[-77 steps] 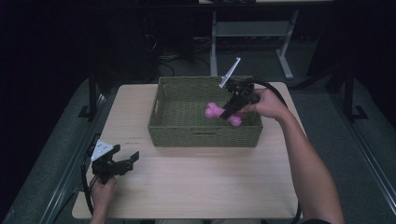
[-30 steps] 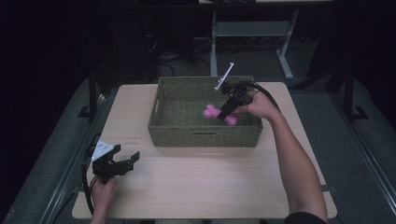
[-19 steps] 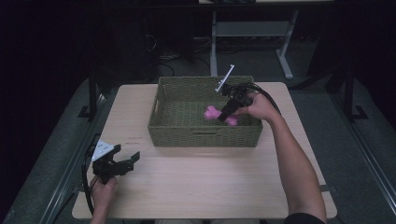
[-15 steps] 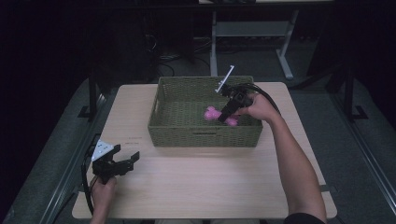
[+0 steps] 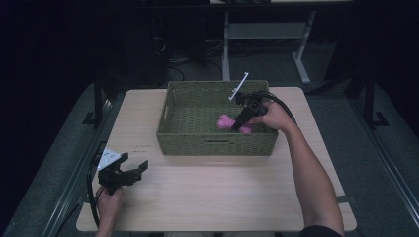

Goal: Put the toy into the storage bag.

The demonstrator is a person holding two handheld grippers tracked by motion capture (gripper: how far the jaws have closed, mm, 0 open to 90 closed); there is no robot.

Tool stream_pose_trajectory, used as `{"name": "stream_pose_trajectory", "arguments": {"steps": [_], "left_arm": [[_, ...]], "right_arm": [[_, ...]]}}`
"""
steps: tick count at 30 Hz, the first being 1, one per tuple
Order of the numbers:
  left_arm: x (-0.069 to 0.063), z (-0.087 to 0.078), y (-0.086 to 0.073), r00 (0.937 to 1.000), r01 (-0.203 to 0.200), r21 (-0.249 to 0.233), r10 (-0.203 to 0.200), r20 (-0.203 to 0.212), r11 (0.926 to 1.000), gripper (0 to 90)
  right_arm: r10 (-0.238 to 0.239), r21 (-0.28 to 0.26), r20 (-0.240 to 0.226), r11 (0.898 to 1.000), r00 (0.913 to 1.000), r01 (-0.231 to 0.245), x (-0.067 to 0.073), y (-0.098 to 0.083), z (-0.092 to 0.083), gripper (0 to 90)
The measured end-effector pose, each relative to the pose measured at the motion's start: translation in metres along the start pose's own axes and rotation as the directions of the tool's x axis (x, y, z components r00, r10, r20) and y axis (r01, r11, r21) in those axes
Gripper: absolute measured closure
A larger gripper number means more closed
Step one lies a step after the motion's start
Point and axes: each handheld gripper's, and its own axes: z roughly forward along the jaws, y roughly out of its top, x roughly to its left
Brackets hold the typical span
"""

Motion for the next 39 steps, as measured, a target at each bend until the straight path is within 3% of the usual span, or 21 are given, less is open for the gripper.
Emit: {"name": "stream_pose_trajectory", "arguments": {"steps": [10,13,29,39], "left_arm": [[0.000,-0.001,0.000,1.0000,-0.001,0.001,0.001,-0.002,1.0000,13.9],[0.000,0.000,0.000,1.0000,-0.003,0.002,0.003,-0.001,1.0000,13.8],[0.000,0.000,0.000,1.0000,-0.003,0.001,0.003,0.001,1.0000,13.9],[0.000,-0.001,0.000,1.0000,0.000,-0.001,0.000,-0.002,1.0000,13.9]], "right_arm": [[0.011,0.013,-0.006,1.000,0.9999,-0.011,-0.001,0.002,0.005,56.3],[0.022,-0.010,-0.023,1.000,0.9995,-0.022,-0.002,0.001,0.003,57.8],[0.027,-0.006,0.004,1.000,0.9996,-0.027,0.004,0.000,-0.005,51.2],[0.038,-0.053,0.014,0.998,0.9992,-0.037,0.010,-0.004,-0.015,47.6]]}}
